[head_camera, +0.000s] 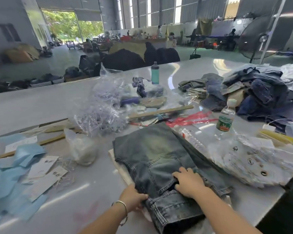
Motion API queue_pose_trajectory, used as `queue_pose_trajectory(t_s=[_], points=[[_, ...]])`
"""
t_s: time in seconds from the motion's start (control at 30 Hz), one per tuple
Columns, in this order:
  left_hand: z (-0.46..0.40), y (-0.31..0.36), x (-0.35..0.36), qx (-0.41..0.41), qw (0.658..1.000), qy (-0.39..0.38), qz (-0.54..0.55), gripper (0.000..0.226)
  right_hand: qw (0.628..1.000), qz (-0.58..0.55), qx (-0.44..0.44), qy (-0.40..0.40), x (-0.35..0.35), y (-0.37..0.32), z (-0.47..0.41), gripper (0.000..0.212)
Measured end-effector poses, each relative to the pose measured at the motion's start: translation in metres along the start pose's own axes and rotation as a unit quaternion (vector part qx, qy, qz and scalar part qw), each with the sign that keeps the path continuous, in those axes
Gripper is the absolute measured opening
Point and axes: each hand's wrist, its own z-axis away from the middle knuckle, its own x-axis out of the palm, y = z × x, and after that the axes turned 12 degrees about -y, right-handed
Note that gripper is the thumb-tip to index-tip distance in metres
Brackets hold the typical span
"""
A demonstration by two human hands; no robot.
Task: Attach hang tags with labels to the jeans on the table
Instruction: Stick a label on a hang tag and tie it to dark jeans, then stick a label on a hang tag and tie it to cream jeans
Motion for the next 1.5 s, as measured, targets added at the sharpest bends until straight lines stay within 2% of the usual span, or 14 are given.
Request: queue_pose_trajectory(t_s=[0.17, 0.3, 0.43, 0.53, 0.6, 0.77, 0.87, 0.9, 1.0, 1.1, 1.2, 1.27, 1.37, 1.5], points=[[0.037, -0.012, -0.041, -0.011, 0.999, -0.036, 0.003, 0.021, 0.997, -0.03, -0.066, 0.037, -0.038, -0.05, 0.004, 0.04], [0.103, -0.046, -0.107, 0.051, 0.996, 0.069, 0.039, 0.005, 0.965, -0.114, -0.228, 0.052, -0.058, -0.152, 0.018, 0.039], [0.19, -0.108, -0.193, 0.08, 0.966, 0.223, 0.1, 0.012, 0.915, -0.182, -0.354, 0.062, -0.058, -0.277, 0.047, 0.007], [0.265, -0.163, -0.263, 0.103, 0.925, 0.352, 0.098, 0.015, 0.877, -0.22, -0.42, 0.074, -0.057, -0.378, 0.071, 0.015], [0.316, -0.197, -0.309, 0.101, 0.891, 0.441, 0.033, 0.014, 0.854, -0.246, -0.453, 0.075, -0.057, -0.446, 0.086, 0.024], [0.449, -0.289, -0.429, 0.033, 0.754, 0.639, -0.147, 0.021, 0.788, -0.331, -0.517, 0.026, -0.051, -0.632, 0.125, 0.029], [0.511, -0.342, -0.502, -0.065, 0.672, 0.694, -0.249, 0.019, 0.753, -0.356, -0.552, -0.021, -0.042, -0.729, 0.145, 0.026], [0.525, -0.359, -0.524, -0.124, 0.688, 0.667, -0.258, 0.038, 0.745, -0.363, -0.558, -0.039, -0.037, -0.756, 0.15, 0.026], [0.524, -0.413, -0.562, -0.276, 0.811, 0.438, -0.271, 0.123, 0.741, -0.375, -0.551, -0.085, -0.02, -0.817, 0.16, 0.026], [0.494, -0.446, -0.556, -0.292, 0.81, 0.366, -0.354, 0.147, 0.756, -0.36, -0.534, -0.115, -0.003, -0.853, 0.161, 0.025], [0.5, -0.46, -0.552, -0.231, 0.777, 0.397, -0.431, 0.128, 0.778, -0.343, -0.511, -0.126, 0.008, -0.868, 0.155, 0.024], [0.521, -0.462, -0.552, -0.127, 0.755, 0.419, -0.488, 0.11, 0.791, -0.343, -0.489, -0.134, 0.012, -0.874, 0.151, 0.023], [0.541, -0.472, -0.554, 0.055, 0.715, 0.492, -0.494, 0.061, 0.801, -0.361, -0.442, -0.18, 0.016, -0.882, 0.151, 0.025], [0.559, -0.461, -0.566, 0.095, 0.733, 0.539, -0.404, 0.045, 0.791, -0.38, -0.393, -0.274, 0.016, -0.894, 0.166, 0.057]])
